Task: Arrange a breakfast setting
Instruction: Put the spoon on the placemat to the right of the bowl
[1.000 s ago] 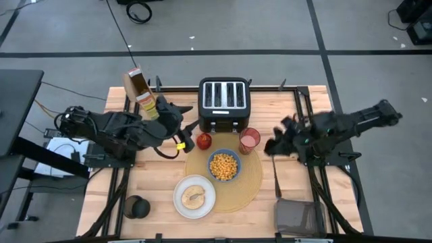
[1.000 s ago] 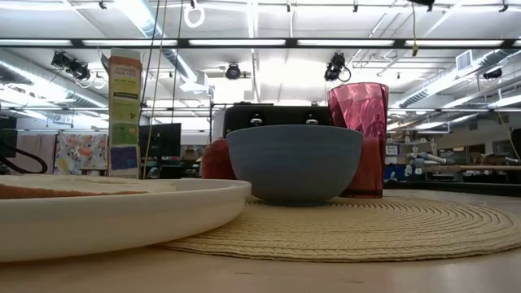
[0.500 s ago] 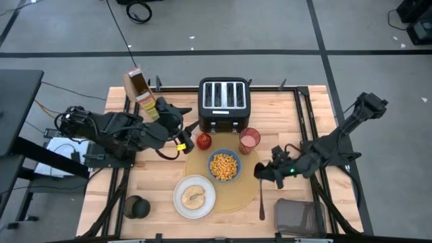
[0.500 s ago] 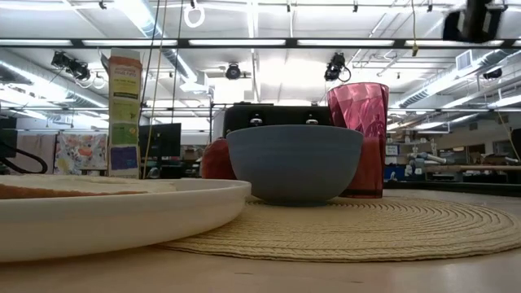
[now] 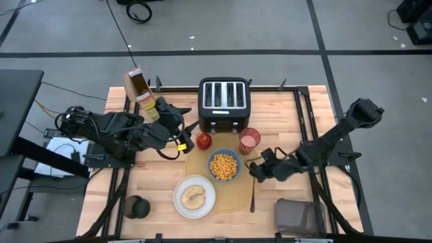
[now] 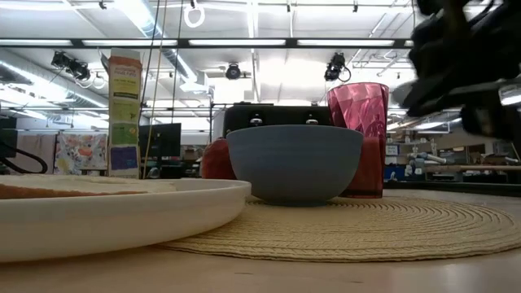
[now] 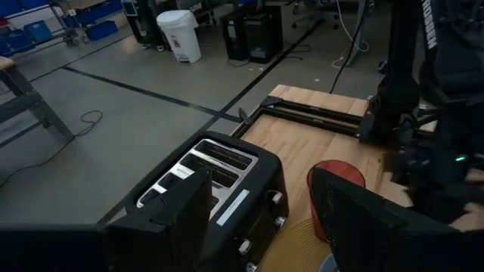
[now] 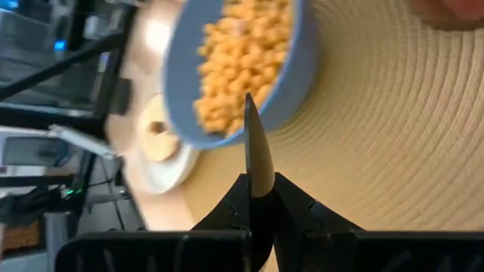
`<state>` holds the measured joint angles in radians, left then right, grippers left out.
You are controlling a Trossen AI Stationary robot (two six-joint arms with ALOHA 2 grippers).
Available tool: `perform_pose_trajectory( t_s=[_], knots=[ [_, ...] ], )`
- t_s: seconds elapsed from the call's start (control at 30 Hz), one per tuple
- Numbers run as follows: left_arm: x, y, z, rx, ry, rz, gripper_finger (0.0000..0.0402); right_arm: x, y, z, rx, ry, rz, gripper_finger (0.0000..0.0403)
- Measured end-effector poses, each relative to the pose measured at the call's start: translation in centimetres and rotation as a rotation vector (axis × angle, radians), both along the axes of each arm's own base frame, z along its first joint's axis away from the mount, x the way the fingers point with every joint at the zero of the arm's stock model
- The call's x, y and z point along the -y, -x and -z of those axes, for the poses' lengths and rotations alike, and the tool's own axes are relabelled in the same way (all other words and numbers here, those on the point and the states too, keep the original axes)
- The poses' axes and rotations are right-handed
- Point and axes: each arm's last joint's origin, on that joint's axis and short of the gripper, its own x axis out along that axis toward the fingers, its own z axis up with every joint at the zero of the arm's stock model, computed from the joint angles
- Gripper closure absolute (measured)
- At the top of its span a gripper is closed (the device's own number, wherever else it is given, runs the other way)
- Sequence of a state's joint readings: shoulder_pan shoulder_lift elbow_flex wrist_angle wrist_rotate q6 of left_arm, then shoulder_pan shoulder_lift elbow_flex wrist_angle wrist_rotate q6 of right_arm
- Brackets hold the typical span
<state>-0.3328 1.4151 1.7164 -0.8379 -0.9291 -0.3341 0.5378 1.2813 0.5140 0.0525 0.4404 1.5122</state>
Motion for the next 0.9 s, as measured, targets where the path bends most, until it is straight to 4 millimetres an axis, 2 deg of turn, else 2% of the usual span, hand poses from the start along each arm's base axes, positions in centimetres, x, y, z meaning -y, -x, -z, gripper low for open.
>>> perform_pose_trajectory(
  t_s=[0.17,0.33,0.9],
  knots=[
    [0.2,0.1,0.1,-0.006,0.009,0.001,0.017,1.6,-1.3,1.3,-0.078,-0.015,0.006,0.0379],
    [0.8,0.4,0.3,-0.02,0.004,0.023,0.017,2.4,-2.0,2.5,-0.135,-0.014,0.01,0.0379],
    [1.0,0.6,0.6,-0.058,-0.006,0.034,0.017,2.8,-3.3,5.2,-0.221,-0.03,-0.03,0.0369]
  ],
)
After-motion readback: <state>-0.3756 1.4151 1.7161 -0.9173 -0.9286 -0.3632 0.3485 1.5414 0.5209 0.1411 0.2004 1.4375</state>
